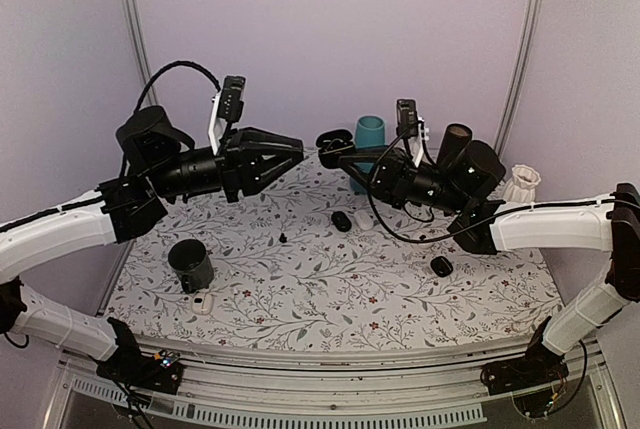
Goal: Insert the wireless bluetooth earbuds into the charging case
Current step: Adjust the left earbud in the left side groove of the charging case.
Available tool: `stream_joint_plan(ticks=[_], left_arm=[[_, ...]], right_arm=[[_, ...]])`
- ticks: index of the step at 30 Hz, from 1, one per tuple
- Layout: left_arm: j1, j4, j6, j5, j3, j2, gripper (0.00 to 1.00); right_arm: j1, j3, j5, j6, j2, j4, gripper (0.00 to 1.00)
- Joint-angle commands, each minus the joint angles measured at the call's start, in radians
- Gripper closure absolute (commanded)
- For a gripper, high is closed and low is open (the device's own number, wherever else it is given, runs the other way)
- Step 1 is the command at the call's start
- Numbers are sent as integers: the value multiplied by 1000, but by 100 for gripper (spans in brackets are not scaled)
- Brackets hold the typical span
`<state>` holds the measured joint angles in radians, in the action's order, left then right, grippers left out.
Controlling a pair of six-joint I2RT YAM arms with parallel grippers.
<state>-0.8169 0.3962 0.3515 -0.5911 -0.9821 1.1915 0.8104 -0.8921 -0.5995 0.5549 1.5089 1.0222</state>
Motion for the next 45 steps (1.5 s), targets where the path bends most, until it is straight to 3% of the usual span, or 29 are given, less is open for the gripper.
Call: stream_joint_plan(ticks=[1, 17, 45], left_arm=[[5, -59, -17, -56, -55, 31, 68], [5, -62, 39, -126, -145, 121, 66], [9, -188, 31, -28, -230, 154, 64]], right_arm=[[0, 5, -23, -57, 6, 83, 97], [16, 12, -50, -96, 15, 102, 97], [32, 2, 23, -126, -17, -31, 97]])
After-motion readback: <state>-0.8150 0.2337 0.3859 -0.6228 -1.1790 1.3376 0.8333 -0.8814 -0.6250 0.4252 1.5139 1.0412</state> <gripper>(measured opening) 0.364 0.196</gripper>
